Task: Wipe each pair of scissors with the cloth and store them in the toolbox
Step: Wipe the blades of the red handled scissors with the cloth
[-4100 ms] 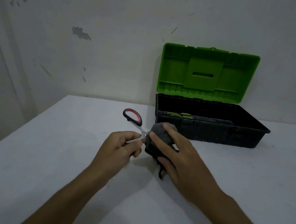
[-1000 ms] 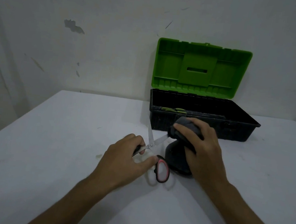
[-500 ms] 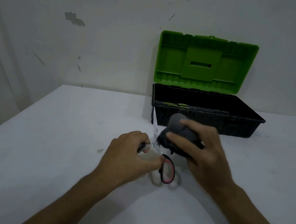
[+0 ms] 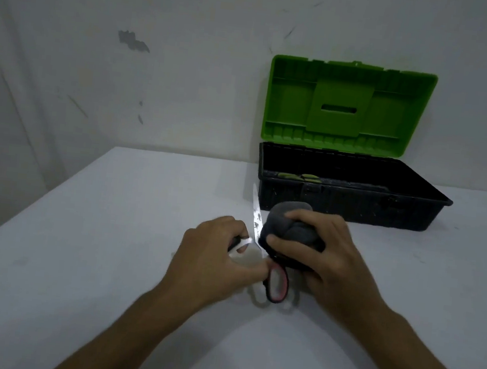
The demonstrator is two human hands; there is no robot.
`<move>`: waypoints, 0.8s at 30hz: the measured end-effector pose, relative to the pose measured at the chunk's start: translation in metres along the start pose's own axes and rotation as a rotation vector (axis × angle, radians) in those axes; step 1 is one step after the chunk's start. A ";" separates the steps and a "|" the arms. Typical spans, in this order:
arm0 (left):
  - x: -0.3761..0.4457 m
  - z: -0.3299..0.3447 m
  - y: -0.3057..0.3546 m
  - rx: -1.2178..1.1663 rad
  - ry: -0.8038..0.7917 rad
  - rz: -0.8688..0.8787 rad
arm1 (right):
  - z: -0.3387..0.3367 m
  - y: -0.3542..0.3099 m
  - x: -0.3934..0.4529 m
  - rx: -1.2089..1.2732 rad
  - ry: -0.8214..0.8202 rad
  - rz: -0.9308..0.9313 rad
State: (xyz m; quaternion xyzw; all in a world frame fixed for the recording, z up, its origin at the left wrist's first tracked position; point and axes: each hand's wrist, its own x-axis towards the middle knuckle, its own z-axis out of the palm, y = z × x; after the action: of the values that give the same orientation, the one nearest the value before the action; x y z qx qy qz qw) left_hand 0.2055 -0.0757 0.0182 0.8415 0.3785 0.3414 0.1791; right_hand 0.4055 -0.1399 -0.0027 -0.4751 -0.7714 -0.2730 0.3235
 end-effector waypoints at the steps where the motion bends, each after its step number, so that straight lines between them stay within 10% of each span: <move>1: 0.001 -0.002 -0.001 -0.006 0.023 0.026 | 0.001 0.002 0.001 -0.013 0.011 0.022; 14: 0.001 0.002 -0.002 -0.078 -0.022 -0.145 | -0.010 -0.005 0.007 -0.031 0.182 0.201; 20: 0.008 0.000 -0.018 -0.084 -0.045 -0.250 | -0.022 0.008 0.008 0.153 0.366 0.584; 24: 0.005 0.005 -0.012 -0.088 -0.052 -0.193 | -0.012 0.000 0.005 0.211 0.106 0.381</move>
State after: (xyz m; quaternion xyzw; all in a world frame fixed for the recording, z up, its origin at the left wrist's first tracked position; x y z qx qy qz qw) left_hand 0.2051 -0.0643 0.0102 0.8010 0.4376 0.3171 0.2576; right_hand 0.4066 -0.1459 0.0081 -0.5608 -0.6740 -0.1491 0.4572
